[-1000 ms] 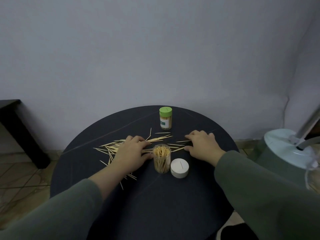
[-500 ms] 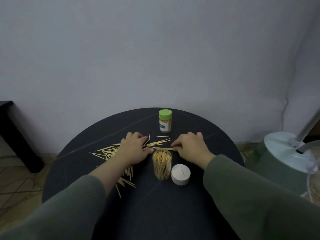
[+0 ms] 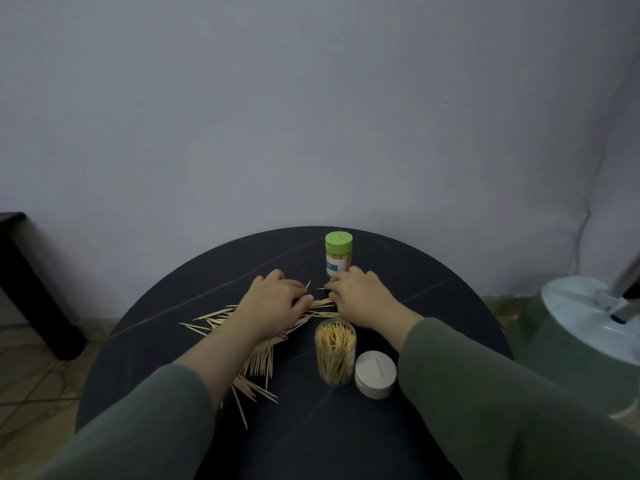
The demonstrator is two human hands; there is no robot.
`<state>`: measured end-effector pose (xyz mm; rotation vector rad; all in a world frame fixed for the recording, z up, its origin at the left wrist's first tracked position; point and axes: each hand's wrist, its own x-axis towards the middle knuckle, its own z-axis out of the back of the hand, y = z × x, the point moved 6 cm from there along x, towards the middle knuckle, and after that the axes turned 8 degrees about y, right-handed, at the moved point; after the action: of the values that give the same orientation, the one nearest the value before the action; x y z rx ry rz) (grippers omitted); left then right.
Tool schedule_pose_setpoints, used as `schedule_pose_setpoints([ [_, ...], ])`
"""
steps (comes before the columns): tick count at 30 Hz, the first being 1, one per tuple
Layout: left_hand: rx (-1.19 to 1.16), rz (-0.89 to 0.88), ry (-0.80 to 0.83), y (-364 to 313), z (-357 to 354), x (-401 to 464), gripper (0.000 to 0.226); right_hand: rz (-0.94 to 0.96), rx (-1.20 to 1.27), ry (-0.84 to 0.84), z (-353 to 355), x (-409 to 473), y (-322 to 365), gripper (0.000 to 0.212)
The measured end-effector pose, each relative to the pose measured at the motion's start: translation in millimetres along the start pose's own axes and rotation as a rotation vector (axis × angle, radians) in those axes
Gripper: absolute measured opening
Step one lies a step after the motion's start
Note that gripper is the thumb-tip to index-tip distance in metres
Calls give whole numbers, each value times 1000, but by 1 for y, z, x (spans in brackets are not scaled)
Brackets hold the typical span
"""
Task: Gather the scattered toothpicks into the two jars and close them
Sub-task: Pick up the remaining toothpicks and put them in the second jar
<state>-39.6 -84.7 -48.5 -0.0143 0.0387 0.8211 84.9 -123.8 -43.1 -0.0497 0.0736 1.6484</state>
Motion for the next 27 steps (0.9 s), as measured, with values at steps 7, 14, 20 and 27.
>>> schedule_pose_setpoints([
  [7, -33, -105, 24, 12, 5, -15, 44, 64, 36, -21, 0, -16, -12, 44],
  [14, -163, -94, 79, 7, 5, -20, 40, 72, 68, -18, 1, -34, -23, 48],
  [20, -49, -35, 111, -6, 4, -21, 40, 41, 115, -47, -1, -36, -19, 34],
  [27, -14, -31, 62, -21, 13, -21, 26, 17, -9, -98, 1, -36, -14, 30],
])
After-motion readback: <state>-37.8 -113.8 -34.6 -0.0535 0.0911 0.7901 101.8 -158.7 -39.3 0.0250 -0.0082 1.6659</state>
